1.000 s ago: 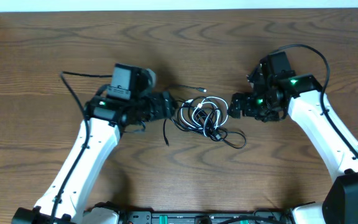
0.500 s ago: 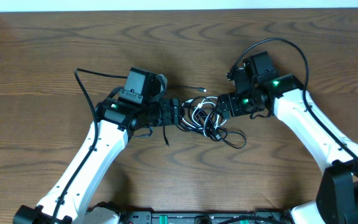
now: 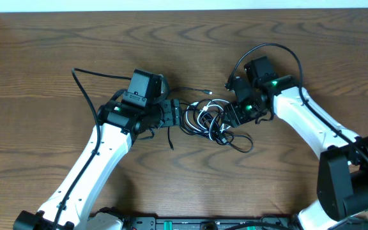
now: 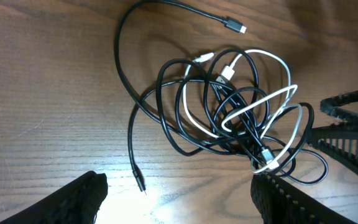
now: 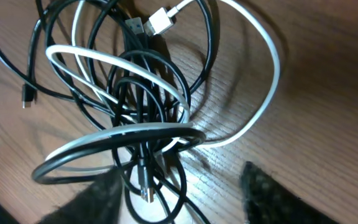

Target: Untangle cables

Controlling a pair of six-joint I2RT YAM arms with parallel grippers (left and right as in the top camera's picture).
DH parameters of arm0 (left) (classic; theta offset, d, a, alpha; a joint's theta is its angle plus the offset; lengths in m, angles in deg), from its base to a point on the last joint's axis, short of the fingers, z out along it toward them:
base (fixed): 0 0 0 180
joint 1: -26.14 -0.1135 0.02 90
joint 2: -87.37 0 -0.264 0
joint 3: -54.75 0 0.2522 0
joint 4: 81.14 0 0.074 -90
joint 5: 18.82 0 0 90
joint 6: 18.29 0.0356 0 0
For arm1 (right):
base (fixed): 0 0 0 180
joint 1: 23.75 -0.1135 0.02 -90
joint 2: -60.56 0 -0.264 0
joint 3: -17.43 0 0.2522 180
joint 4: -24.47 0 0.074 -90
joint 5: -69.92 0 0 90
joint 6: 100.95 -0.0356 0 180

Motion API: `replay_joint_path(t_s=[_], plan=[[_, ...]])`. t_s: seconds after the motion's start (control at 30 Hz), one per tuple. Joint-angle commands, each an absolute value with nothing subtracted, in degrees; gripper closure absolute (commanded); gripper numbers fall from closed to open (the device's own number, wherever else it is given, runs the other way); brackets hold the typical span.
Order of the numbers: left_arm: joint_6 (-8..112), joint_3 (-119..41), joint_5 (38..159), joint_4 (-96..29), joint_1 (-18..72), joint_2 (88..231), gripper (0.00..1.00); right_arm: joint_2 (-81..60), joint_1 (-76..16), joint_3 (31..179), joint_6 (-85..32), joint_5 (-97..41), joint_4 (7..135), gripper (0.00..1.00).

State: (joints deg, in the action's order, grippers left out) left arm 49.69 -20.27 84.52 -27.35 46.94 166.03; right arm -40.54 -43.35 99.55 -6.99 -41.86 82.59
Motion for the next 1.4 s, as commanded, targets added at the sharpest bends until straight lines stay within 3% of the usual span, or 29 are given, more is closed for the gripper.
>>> replay_joint_path(t_s=[0.0,0.37,0.63,1.1,1.27,1.37], plan=[[50.45,-21.07,83.36,-27.35,46.96,166.46,0.21,-41.87,-43.67,98.70,-2.37,-43.15,82.33,0.50],[50.43,-21.07,83.56,-27.35,46.96,166.46,0.21,-46.44,-43.67,98.46,-2.05,-43.10,77.52,0.53],[50.43,-21.07,83.54,-27.37,46.96,166.46,0.21,-47.36,-43.67,98.46,-1.00,-43.19,75.05,0.82],[50.43,-21.07,83.56,-27.37,46.96,166.46,0.21,-47.36,-43.72,94.46,-1.02,-46.32,71.27,0.83],[50.43,-21.07,83.56,-27.37,46.96,166.46,0.21,-47.36,-43.72,94.02,-1.04,-46.86,70.31,0.98],[50.43,-21.07,83.56,-27.37,46.96,166.46,0.21,-47.36,-43.67,94.02,-1.87,-46.84,70.35,0.99]])
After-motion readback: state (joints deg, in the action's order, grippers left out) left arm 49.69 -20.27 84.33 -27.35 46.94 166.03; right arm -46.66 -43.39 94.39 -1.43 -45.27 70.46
